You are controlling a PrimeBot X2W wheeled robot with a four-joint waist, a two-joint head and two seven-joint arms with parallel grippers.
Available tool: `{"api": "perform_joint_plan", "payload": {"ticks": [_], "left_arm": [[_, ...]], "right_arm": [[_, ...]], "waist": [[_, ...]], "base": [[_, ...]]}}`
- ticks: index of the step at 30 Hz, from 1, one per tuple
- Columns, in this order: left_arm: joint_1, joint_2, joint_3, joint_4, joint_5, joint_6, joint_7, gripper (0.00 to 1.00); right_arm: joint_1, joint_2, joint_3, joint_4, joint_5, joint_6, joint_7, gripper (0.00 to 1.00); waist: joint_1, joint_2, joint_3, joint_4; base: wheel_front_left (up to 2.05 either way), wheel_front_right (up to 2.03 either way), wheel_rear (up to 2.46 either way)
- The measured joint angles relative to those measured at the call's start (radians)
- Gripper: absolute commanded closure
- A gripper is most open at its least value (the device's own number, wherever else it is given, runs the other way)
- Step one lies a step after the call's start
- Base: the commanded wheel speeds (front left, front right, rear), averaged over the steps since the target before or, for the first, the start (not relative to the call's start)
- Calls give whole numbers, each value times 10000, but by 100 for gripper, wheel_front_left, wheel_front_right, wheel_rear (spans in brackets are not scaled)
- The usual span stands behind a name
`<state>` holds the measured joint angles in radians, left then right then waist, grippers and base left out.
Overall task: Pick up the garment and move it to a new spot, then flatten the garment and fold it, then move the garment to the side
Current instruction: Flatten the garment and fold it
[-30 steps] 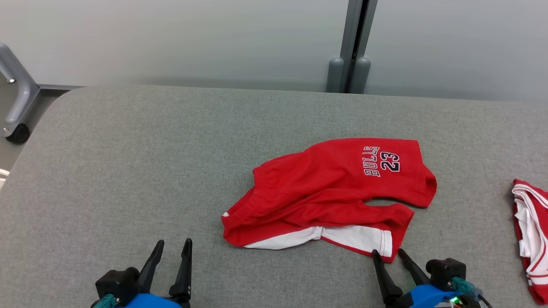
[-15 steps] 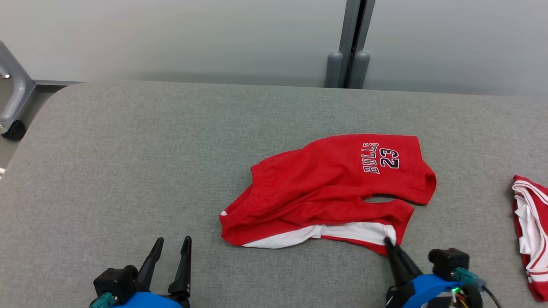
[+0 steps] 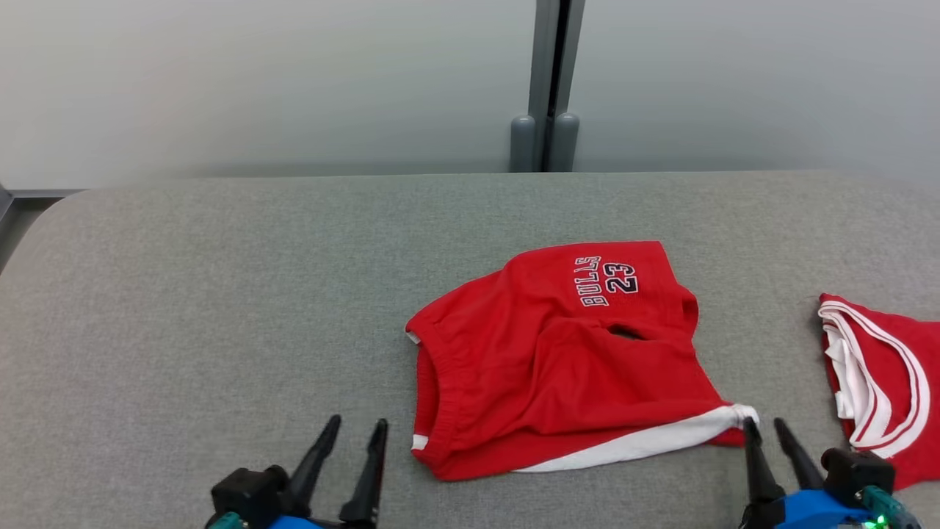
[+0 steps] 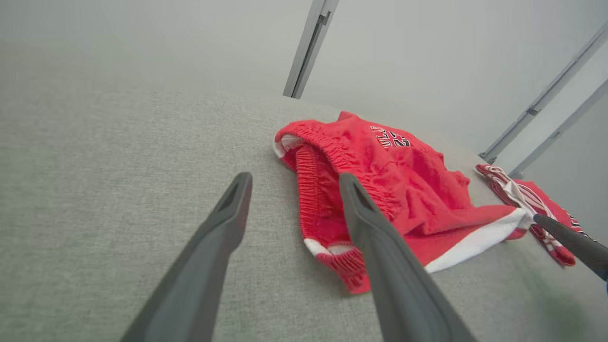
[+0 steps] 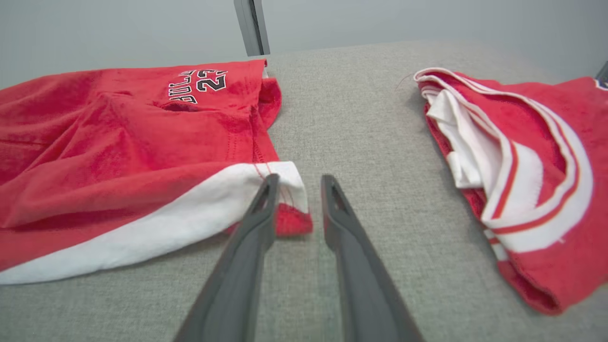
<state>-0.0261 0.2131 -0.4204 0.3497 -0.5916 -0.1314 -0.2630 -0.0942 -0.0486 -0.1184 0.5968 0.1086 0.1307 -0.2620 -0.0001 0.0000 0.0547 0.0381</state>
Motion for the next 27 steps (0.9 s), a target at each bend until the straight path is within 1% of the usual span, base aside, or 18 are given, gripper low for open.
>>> {"api": "perform_joint_plan", "payload": {"ticks": [1, 2, 3, 7, 9, 10, 11, 12, 16, 20, 21, 22, 23, 27], "left_arm": [[0, 94, -491, -278, -205, 0, 2, 0], [0, 94, -491, -278, -205, 0, 2, 0], [-2, 169, -744, -424, -349, 0, 2, 0], [-32, 656, -2092, -922, -991, -2, 2, 0], [-224, 995, -2545, -830, -1032, -2, 2, 0], [-224, 995, -2545, -830, -1032, -2, 2, 0], [-380, 1108, -2646, -663, -872, 0, 2, 0], [-380, 1108, -2646, -663, -872, 0, 2, 0], [-534, 1116, -2619, -362, -788, 0, 2, 0], [-795, 1214, -2800, -61, -817, -2, 2, 0], [-829, 1254, -2836, -4, -853, 0, 4, 27], [-868, 1271, -2874, 15, -865, 0, 2, 87], [-946, 1302, -3009, 15, -859, 0, 2, 100], [-1173, 1361, -3020, -368, -633, 0, 2, 100]], "right_arm": [[6, -10, 8, -268, 119, 0, -4, 0], [6, -10, 8, -268, 119, 0, -4, 0], [12, -10, 58, -380, 276, 0, -4, 0], [118, 0, 397, -763, 765, 0, -2, 0], [173, -2, 662, -901, 1005, 0, 0, 0], [173, -2, 662, -901, 1005, 0, 0, 0], [165, 0, 836, -976, 1062, 0, -2, 0], [165, 0, 836, -976, 1062, 0, -2, 0], [140, -2, 1151, -1118, 1210, 0, -2, 0], [98, 0, 1206, -1239, 1229, 0, -2, 0], [91, -2, 1208, -1256, 1235, 0, -2, 0], [93, -4, 1206, -1262, 1267, 0, -2, 0], [94, -2, 1202, -1285, 1292, 0, -2, 0], [102, -2, 1141, -1312, 1365, 0, -2, 0]], "waist": [[0, 0, -15, -84], [0, 0, -15, -84], [0, 0, -17, -126], [0, 0, 12, -337], [0, 0, 85, -564], [0, 0, 85, -564], [0, 1, 144, -734], [0, 1, 144, -734], [0, 0, 366, -1115], [1, 0, 586, -1377], [1, 1, 620, -1421], [1, 1, 651, -1457], [1, 0, 677, -1483], [1, 1, 737, -1505]], "base": [[0, 0, 0], [0, 0, 0], [0, 0, 0], [0, 0, 0], [0, 0, 0], [0, 0, 0], [0, 0, 0], [0, 0, 0], [0, 0, 0], [0, 0, 0], [0, 0, 0], [0, 0, 0], [0, 0, 0], [0, 0, 0]]}}
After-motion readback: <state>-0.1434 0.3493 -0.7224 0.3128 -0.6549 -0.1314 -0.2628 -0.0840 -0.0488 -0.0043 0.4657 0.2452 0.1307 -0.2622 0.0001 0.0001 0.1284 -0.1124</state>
